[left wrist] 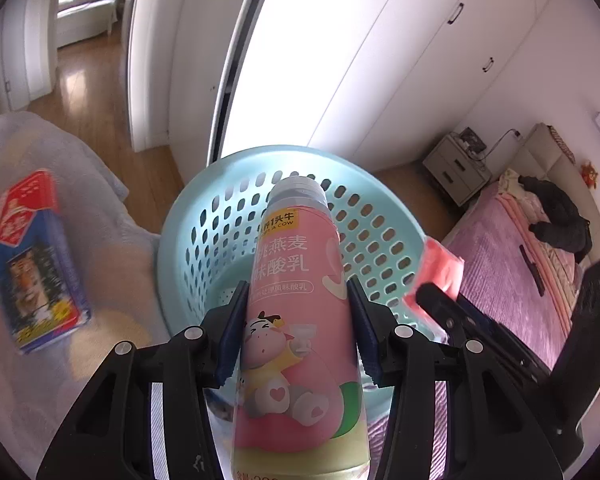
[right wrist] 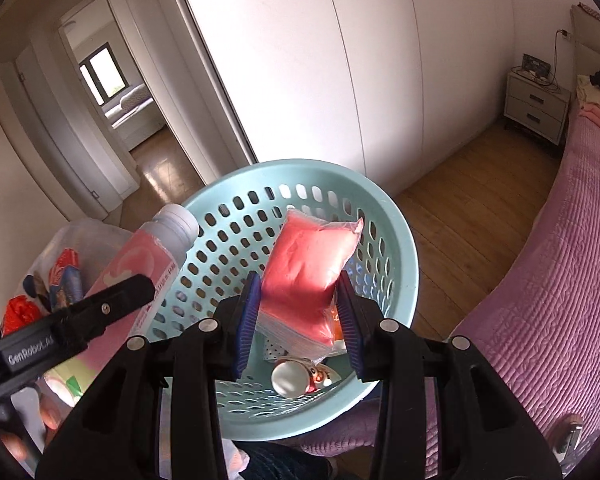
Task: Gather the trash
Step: 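Carry both items over the teal basket and open both tools to drop them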
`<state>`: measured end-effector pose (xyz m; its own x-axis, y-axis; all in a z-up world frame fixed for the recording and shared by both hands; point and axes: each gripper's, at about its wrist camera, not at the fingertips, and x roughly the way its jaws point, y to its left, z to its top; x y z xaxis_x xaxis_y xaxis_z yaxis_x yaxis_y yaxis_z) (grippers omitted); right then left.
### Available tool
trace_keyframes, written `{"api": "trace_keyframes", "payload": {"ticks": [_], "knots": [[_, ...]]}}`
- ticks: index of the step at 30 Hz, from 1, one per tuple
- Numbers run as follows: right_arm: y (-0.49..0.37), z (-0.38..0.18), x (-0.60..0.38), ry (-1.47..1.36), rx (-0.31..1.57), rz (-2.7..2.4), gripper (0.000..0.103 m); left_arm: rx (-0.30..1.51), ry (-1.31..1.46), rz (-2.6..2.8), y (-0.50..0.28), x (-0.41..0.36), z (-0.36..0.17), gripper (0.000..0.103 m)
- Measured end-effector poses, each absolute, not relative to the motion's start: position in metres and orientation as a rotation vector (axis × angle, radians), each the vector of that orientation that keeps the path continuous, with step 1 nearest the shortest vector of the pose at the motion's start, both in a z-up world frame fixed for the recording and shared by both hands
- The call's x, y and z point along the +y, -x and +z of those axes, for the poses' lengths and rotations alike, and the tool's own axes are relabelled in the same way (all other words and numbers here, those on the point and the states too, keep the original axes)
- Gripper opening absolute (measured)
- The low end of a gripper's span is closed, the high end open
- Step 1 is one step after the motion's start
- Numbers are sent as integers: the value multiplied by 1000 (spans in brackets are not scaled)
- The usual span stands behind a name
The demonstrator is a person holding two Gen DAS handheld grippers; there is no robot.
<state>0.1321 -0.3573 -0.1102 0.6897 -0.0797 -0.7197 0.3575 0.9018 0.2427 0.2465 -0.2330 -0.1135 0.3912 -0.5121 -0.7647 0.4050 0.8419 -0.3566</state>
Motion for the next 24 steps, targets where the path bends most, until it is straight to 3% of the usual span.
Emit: {"api": "trace_keyframes", "payload": {"ticks": [1, 4, 5, 24], "knots": [[-134, -112, -357, -387, 781, -252, 35, 1019, 120, -583, -249, -235, -116, 47], [-136, -113, -357, -402, 789, -264, 38, 1000, 160, -587, -252, -230, -114, 60], [-137, -114, -358, -414, 789, -259, 43, 988, 169, -585, -252, -227, -112, 61], [-118, -80, -313, -350, 739, -138, 46, 813, 131, -565, -185, -160, -69, 61]]}}
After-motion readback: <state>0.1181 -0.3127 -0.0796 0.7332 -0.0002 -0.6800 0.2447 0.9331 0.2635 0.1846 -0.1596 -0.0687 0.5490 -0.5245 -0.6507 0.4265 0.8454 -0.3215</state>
